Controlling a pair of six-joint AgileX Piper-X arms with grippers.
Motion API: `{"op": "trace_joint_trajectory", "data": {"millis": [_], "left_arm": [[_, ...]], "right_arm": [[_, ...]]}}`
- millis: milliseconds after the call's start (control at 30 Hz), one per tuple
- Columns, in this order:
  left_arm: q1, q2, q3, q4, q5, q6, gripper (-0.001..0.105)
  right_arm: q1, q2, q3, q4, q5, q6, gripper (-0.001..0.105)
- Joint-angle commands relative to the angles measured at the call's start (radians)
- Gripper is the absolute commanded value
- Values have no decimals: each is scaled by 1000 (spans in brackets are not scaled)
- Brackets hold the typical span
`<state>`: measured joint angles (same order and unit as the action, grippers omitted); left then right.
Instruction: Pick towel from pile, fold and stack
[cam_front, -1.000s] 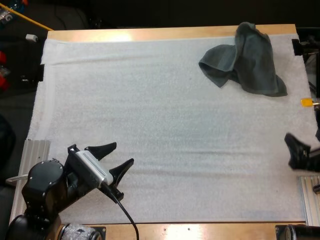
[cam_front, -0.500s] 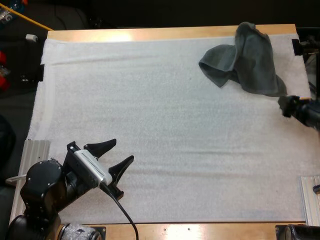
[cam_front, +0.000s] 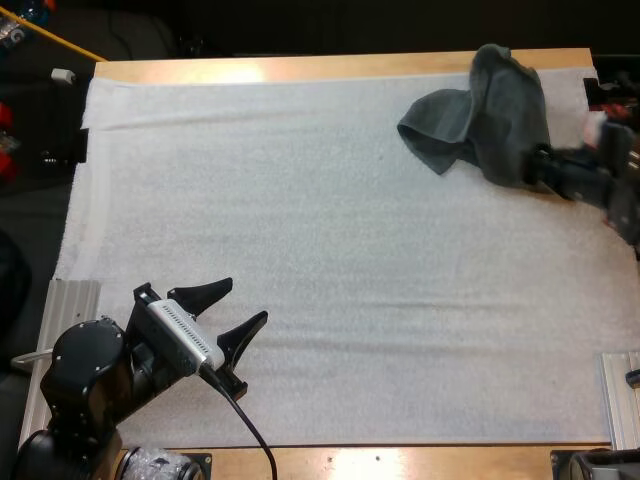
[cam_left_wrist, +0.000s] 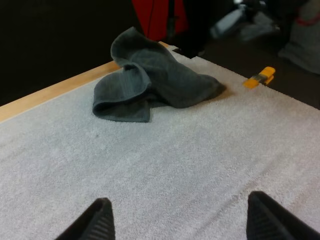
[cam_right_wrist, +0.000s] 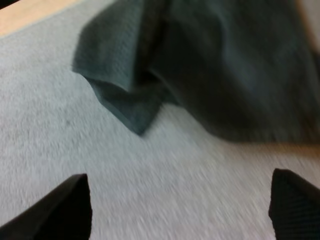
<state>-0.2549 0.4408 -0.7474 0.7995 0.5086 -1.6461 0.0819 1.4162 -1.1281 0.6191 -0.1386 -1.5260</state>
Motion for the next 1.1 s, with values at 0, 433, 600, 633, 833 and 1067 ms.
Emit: {"op": "trace_joint_trajectory", "data": {"millis": [0, 433, 600, 633, 833, 1067], "left_arm": [[-6, 1, -10, -13, 10, -12, 56], [-6, 1, -10, -8, 12, -12, 56], [-6, 1, -10, 3, 12, -12, 56], [-6, 1, -10, 5, 12, -12, 56], [-6, 1, -10, 4, 17, -12, 56], [-6, 1, -10, 4, 28, -12, 56]], "right_arm": [[28, 20, -34, -13, 40, -2, 71], [122, 358, -317, -14, 139, 117, 70], [131, 490, -402, -32, 191, 117, 70], [131, 523, -421, -39, 200, 117, 70], [131, 667, -515, -39, 217, 117, 70], [131, 748, -581, -3, 239, 117, 25]]}}
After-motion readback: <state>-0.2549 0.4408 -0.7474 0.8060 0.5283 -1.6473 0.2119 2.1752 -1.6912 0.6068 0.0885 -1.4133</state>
